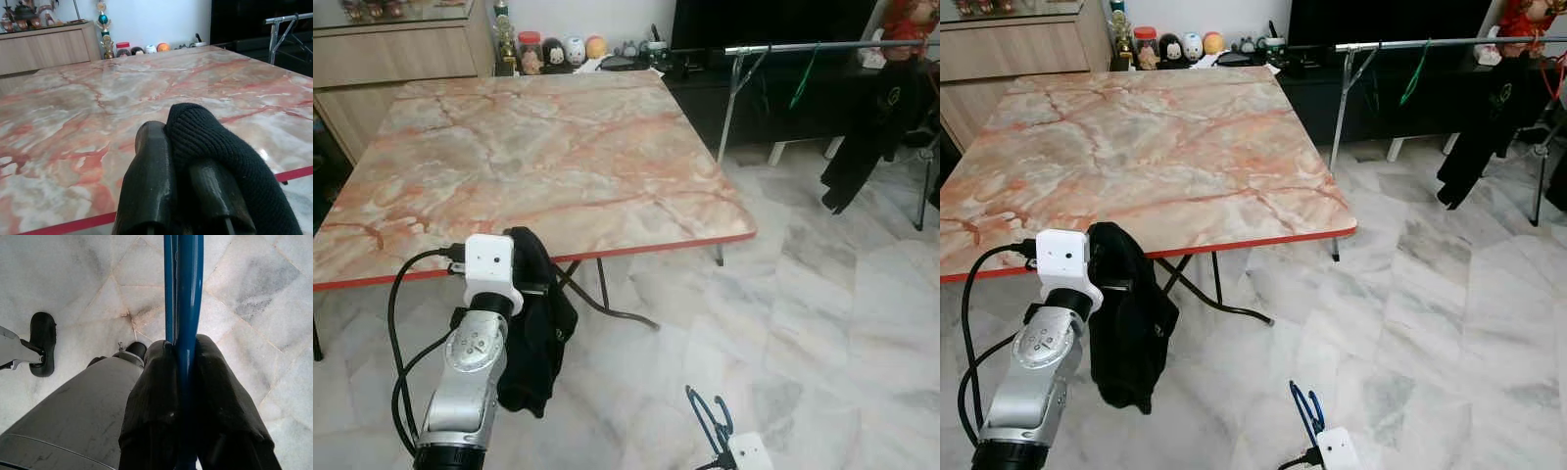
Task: Hang hanger
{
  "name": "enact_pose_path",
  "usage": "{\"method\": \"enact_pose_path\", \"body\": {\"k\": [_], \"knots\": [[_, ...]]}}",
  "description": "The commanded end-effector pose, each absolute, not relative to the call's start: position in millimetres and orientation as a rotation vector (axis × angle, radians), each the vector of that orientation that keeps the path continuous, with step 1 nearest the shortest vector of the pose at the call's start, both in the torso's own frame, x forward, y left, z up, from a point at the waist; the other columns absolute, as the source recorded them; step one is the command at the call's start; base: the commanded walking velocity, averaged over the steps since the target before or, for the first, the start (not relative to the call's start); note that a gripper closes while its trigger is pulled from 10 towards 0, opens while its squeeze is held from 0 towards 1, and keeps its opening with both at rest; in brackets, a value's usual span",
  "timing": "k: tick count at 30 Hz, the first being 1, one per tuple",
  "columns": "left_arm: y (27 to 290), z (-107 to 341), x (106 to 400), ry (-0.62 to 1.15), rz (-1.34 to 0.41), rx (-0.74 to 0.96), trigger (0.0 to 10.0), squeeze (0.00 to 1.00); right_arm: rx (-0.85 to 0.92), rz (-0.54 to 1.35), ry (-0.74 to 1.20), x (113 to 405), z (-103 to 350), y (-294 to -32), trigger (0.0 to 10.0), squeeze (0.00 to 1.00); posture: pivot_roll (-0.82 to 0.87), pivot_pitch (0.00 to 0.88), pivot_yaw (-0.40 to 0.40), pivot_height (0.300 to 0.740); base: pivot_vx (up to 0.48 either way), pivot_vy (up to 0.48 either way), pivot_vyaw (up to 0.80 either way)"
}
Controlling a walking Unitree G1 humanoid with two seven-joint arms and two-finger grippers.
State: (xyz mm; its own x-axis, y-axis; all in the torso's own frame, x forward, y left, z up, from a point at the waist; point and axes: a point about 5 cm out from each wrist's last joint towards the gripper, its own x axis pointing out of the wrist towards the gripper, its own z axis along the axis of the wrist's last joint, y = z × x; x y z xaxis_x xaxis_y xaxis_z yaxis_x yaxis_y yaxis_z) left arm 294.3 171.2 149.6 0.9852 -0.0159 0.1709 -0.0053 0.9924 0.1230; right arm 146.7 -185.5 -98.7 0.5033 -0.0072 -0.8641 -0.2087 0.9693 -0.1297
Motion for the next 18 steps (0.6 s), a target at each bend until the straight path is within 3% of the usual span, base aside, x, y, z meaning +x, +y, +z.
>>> {"method": "enact_pose_path", "body": {"k": [1,18], "knots": [[168.5,161.8,296.3,-0.215,-0.016,0.122,10.0,0.0,-0.221,0.114,1.036,146.9,-98.4,-187.1,10.0,0.0,-0.02,0.0,-0.027,0.74,0.277,0.0,0.0],[168.5,161.8,296.3,-0.215,-0.016,0.122,10.0,0.0,-0.221,0.114,1.036,146.9,-98.4,-187.1,10.0,0.0,-0.02,0.0,-0.027,0.74,0.277,0.0,0.0]]}}
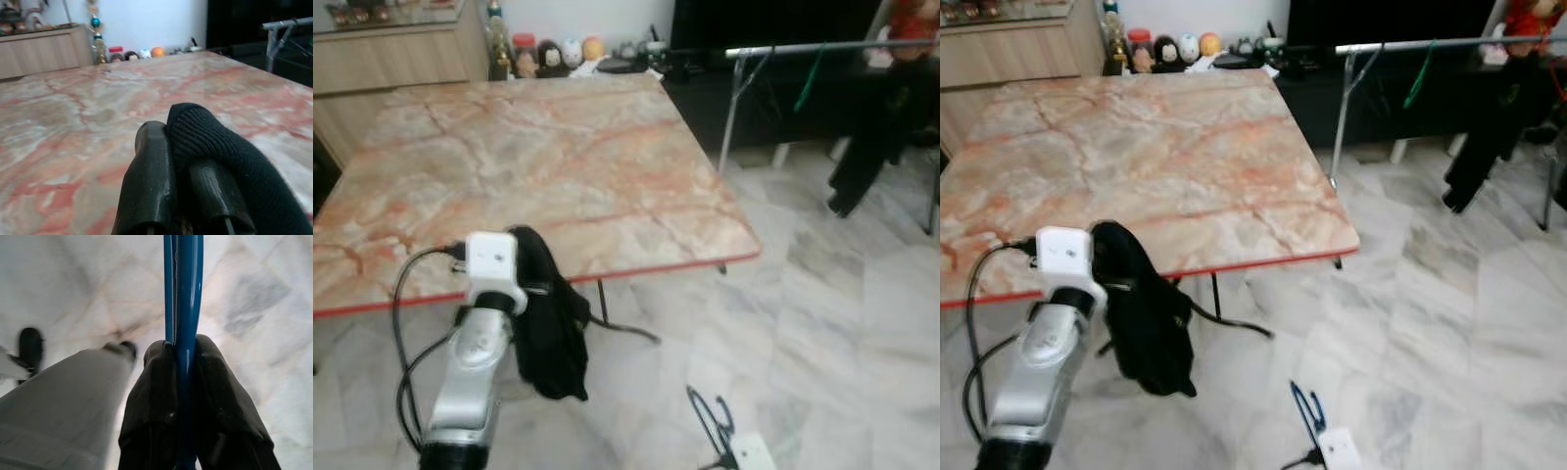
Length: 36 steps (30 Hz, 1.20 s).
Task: Hang hanger
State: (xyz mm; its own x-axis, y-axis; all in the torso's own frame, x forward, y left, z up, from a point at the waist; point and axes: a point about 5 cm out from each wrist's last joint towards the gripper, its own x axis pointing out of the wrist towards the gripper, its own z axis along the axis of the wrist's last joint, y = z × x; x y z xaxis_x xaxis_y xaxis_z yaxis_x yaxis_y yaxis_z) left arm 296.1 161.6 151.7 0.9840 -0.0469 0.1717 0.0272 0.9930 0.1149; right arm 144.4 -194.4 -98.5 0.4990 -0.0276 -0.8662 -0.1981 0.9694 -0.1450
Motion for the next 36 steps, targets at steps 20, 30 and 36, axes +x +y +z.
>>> {"method": "enact_pose_path", "body": {"k": [20,30,36], "knots": [[160,247,352,-0.386,-0.077,0.164,10.0,0.0,-0.212,0.116,1.016,148,-98,-182,10.0,0.0,-0.02,0.0,-0.005,0.74,0.293,0.0,0.0],[166,305,387,-0.467,-0.045,0.211,10.0,0.0,-0.224,0.105,1.008,151,-97,-183,10.0,0.0,-0.01,0.0,-0.006,0.74,0.308,0.0,0.0],[166,340,398,-0.537,-0.028,0.219,10.0,0.0,-0.226,0.105,1.01,152,-97,-184,10.0,0.0,0.0,0.0,-0.007,0.74,0.306,0.0,0.0]]}}
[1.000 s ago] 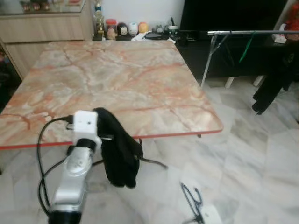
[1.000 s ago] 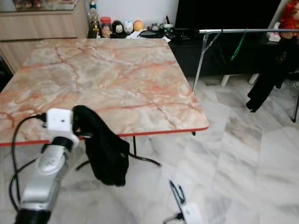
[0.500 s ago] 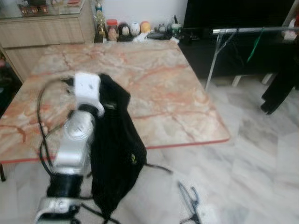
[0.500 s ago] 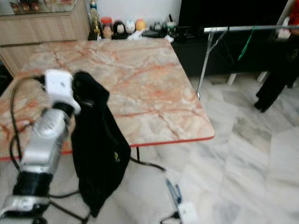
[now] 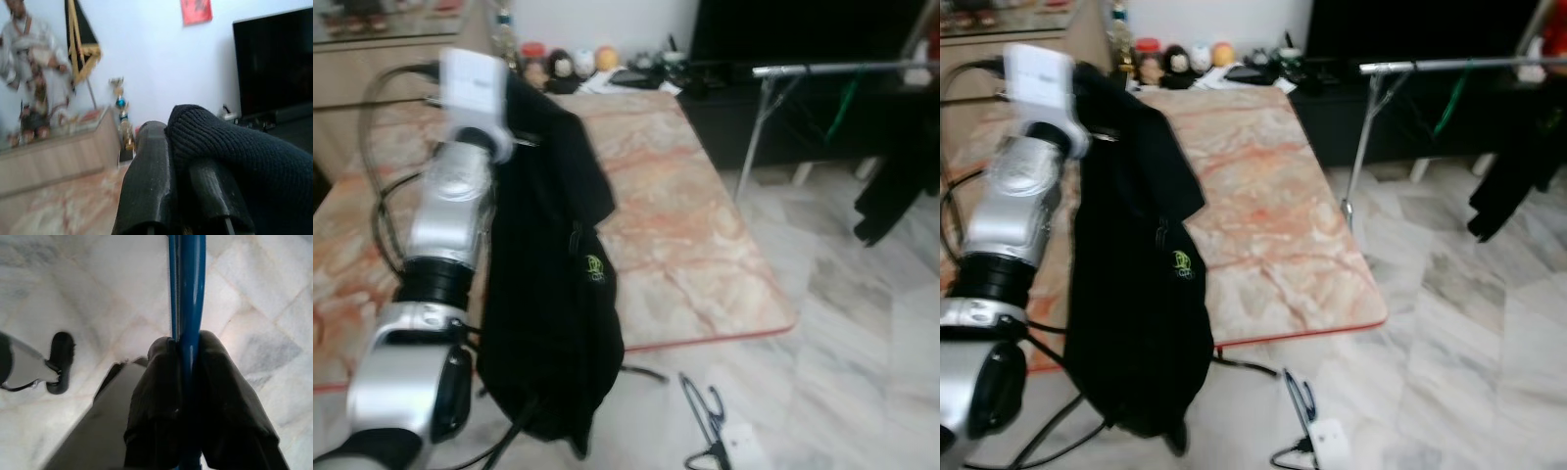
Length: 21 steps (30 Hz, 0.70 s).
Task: Hang hanger
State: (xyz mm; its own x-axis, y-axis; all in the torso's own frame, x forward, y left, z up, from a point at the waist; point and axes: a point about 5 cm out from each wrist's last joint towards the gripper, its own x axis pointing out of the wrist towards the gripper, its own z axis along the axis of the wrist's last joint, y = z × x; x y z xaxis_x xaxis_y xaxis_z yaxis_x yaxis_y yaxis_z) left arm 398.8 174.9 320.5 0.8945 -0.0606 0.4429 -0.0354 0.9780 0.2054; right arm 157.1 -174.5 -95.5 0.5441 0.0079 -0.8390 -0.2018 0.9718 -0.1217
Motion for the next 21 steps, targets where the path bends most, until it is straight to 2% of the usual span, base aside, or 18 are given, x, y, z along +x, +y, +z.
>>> {"method": "enact_pose_path", "body": {"k": [1,6,11,14,16,20,21], "knots": [[166,343,399,-0.542,-0.028,0.22,10.0,0.0,-0.227,0.106,1.01,152,-97,-184,10.0,0.0,0.0,0.0,-0.007,0.74,0.304,0.0,0.0],[167,348,400,-0.553,-0.027,0.234,10.0,0.0,-0.227,0.106,1.01,152,-97,-185,10.0,0.0,0.0,0.0,-0.006,0.74,0.308,0.0,0.0],[169,336,401,-0.523,-0.043,0.226,10.0,0.0,-0.227,0.107,1.011,152,-97,-185,10.0,0.0,0.0,0.0,-0.006,0.74,0.274,0.0,0.0],[164,300,400,-0.43,-0.136,0.244,10.0,0.0,-0.227,0.105,1.013,152,-97,-185,10.0,0.0,0.0,0.0,-0.007,0.74,0.0,0.0,0.0],[163,260,390,-0.336,-0.185,0.261,10.0,0.0,-0.232,0.108,1.016,151,-97,-186,10.0,0.0,0.0,0.0,-0.014,0.74,0.0,0.0,0.0],[163,235,378,-0.27,-0.208,0.237,10.0,0.0,-0.233,0.112,1.018,151,-97,-186,10.0,0.0,0.01,0.0,-0.019,0.74,0.0,0.0,0.0],[161,216,367,-0.216,-0.225,0.218,10.0,0.0,-0.235,0.115,1.019,150,-97,-187,10.0,0.0,0.01,0.0,-0.018,0.74,0.0,0.0,0.0]]}}
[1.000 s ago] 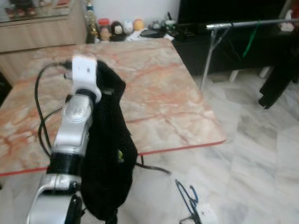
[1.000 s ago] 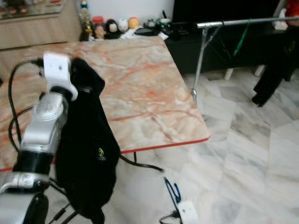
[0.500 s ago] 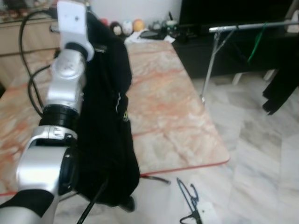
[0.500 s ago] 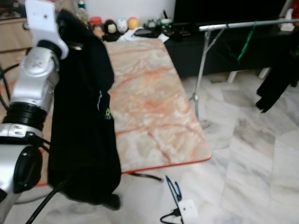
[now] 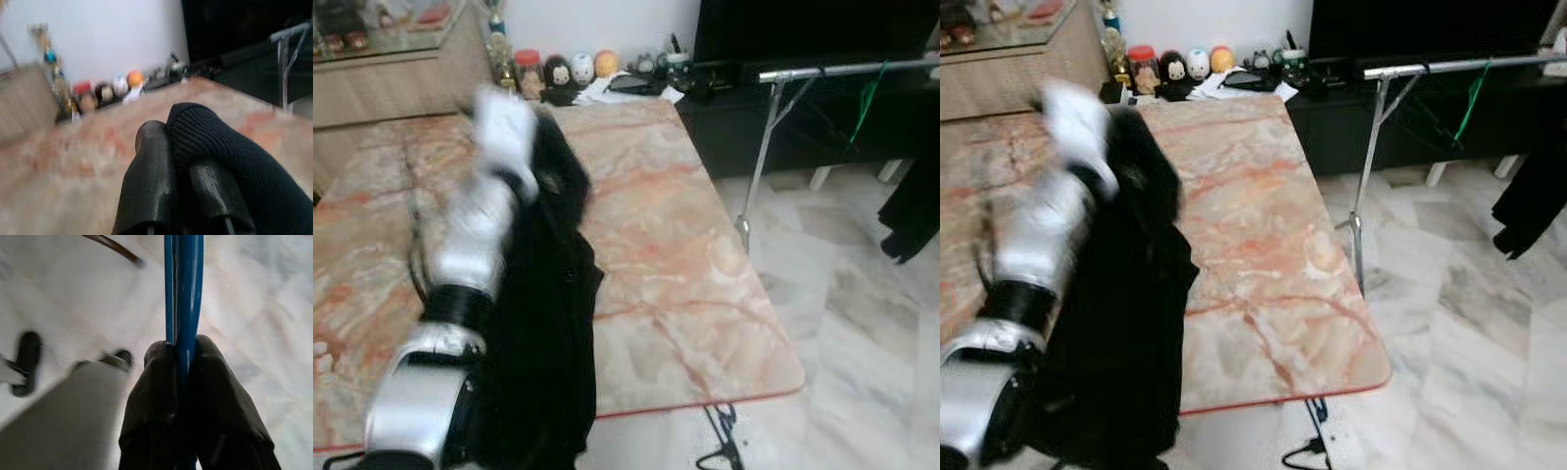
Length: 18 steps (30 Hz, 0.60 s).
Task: Hang hanger
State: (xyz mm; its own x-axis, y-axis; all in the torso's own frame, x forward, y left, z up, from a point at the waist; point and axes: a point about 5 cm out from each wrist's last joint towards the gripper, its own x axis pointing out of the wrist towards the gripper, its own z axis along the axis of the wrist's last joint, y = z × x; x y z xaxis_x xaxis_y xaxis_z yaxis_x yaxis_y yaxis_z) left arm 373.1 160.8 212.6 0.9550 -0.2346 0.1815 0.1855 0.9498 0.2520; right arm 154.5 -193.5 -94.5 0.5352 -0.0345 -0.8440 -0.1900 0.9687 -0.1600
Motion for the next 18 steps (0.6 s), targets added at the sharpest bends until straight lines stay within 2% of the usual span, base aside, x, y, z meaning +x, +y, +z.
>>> {"method": "enact_pose_path", "body": {"k": [1,4,7,13,14,15,16,17,18], "knots": [[161,208,362,-0.194,-0.23,0.21,10.0,0.0,-0.236,0.117,1.02,150,-97,-187,10.0,0.0,0.01,0.0,-0.018,0.74,0.0,0.0,0.0],[158,193,350,-0.151,-0.246,0.196,10.0,0.0,-0.237,0.119,1.021,150,-97,-187,10.0,0.0,0.01,0.0,-0.018,0.74,0.0,0.0,0.0],[150,167,324,-0.066,-0.285,0.194,10.0,0.0,-0.239,0.123,1.023,148,-98,-187,10.0,0.0,0.01,0.0,-0.015,0.74,0.0,0.0,0.0],[140,153,304,-0.008,-0.305,0.2,10.0,0.0,-0.24,0.126,1.026,147,-98,-187,10.0,0.0,0.01,0.0,-0.009,0.74,0.0,0.0,0.0],[140,152,303,-0.004,-0.303,0.197,10.0,0.3,-0.24,0.124,1.026,147,-98,-186,10.0,0.0,0.01,0.0,-0.009,0.74,0.0,0.0,0.0],[139,151,302,-0.001,-0.303,0.197,10.0,0.71,-0.24,0.123,1.026,147,-98,-187,10.0,0.0,0.01,0.0,-0.009,0.74,0.0,0.0,0.0],[139,151,301,0.004,-0.303,0.197,10.0,0.71,-0.24,0.122,1.026,146,-98,-186,10.0,0.0,0.0,0.0,-0.008,0.74,0.0,0.0,0.0],[138,151,298,0.014,-0.302,0.192,10.0,1.0,-0.239,0.121,1.026,146,-99,-186,10.0,0.0,0.0,0.0,-0.008,0.74,0.0,0.0,0.0],[138,151,298,0.014,-0.302,0.192,10.0,1.0,-0.239,0.121,1.026,146,-99,-186,10.0,0.0,0.0,0.0,-0.008,0.74,0.0,0.0,0.0]]}}
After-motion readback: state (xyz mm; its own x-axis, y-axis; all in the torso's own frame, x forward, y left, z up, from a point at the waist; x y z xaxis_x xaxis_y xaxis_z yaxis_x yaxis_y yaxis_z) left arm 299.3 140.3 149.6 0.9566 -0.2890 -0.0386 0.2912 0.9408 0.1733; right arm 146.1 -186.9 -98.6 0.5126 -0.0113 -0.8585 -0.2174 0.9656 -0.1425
